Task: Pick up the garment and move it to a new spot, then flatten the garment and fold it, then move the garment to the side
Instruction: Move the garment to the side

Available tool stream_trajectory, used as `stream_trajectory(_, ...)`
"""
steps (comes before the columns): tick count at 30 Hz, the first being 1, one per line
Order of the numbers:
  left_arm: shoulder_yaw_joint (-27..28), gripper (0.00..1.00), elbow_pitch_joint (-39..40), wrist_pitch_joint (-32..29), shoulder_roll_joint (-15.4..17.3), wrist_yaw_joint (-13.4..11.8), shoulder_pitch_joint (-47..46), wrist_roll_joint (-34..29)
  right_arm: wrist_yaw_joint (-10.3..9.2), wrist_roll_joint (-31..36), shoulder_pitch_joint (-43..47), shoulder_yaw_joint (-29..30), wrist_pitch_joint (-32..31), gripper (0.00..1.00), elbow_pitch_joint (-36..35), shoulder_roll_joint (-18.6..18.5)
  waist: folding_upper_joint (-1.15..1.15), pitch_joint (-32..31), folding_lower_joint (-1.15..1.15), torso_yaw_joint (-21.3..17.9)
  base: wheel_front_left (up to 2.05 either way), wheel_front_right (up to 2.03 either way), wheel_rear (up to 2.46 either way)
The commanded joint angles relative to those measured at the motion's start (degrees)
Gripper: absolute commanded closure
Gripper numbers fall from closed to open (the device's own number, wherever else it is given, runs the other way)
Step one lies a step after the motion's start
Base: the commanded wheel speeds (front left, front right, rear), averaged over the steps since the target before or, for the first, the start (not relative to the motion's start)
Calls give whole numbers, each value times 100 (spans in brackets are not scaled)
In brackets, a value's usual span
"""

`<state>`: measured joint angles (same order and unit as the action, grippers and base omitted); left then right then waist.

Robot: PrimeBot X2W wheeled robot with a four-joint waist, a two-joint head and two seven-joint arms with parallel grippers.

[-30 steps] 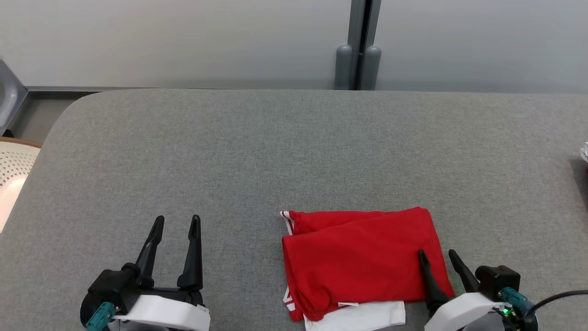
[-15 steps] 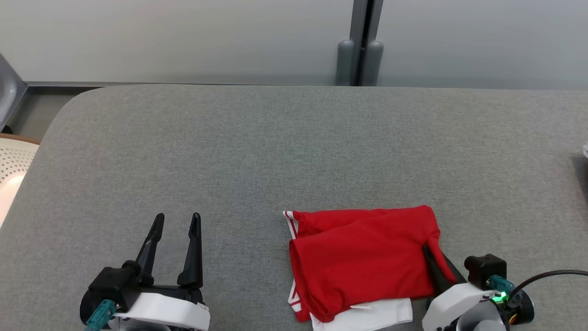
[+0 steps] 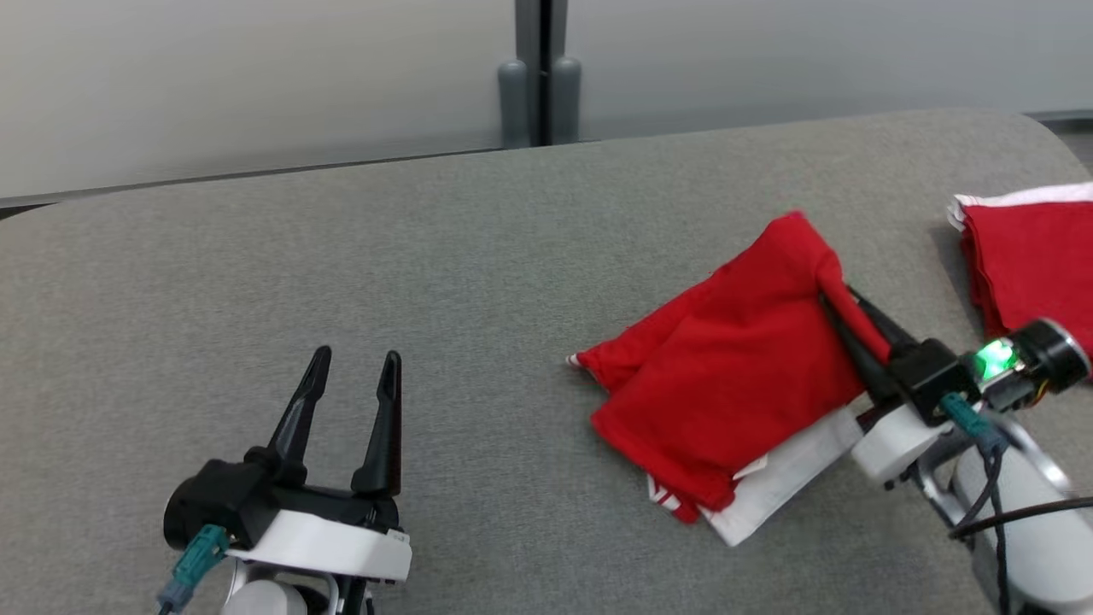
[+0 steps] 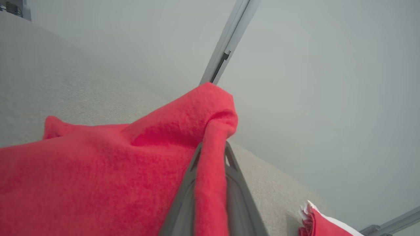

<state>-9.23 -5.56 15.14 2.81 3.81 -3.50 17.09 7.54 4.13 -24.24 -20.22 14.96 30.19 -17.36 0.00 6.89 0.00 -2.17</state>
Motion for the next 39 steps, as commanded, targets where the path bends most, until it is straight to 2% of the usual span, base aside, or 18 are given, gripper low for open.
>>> stream_trajectory(1, 20, 0, 84, -2, 21, 35, -193, -55, -12, 42, -244, -115, 29, 100, -97, -235, 0, 357, 0, -400, 0, 0, 0)
stream_trajectory(3, 0, 0, 105, -2, 22, 63, -272, -76, -12, 43, -370, -157, 29, 100, -121, -383, 0, 451, 0, -482, 0, 0, 0)
stream_trajectory(9, -30, 0, 269, -2, 22, 184, -846, -299, -11, -170, -1174, -179, 30, 100, -42, -1286, 0, 1214, 0, -951, 0, 0, 0)
stream_trajectory(13, 31, 0, 259, -2, 25, 269, -1102, -454, -12, -356, -1632, 92, 30, 100, 241, -1603, 0, 1578, 0, -1113, 0, 0, 0)
stream_trajectory(20, 86, 0, 170, -2, 157, 352, -1422, -623, -12, -321, -2256, 857, 30, 100, 807, -1723, 0, 2037, 0, -1215, 0, 0, 0)
stream_trajectory(26, 37, 0, 139, -2, 220, 373, -1593, -621, -12, -29, -2539, 1302, 30, 100, 1400, -1773, 0, 2265, 0, -1118, 0, 0, 0)
stream_trajectory(36, -9, 0, 153, -3, 305, 371, -1647, -592, -12, -69, -2883, 1843, -159, 100, 2442, -1564, 0, 2517, 0, -996, 0, 0, 0)
stream_trajectory(37, -3, 0, 148, -3, 314, 366, -1658, -591, -12, -63, -2923, 1896, -170, 52, 2505, -1550, 0, 2539, 0, -991, 0, 0, 0)
stream_trajectory(38, 5, 0, 144, -4, 316, 366, -1666, -585, -11, -113, -2951, 1970, -254, 0, 2627, -1500, 0, 2549, 0, -987, 0, 0, 0)
stream_trajectory(39, 9, 0, 139, -4, 318, 366, -1667, -579, -11, -149, -2944, 1995, -343, 0, 2745, -1436, 0, 2553, 0, -980, 0, 0, 0)
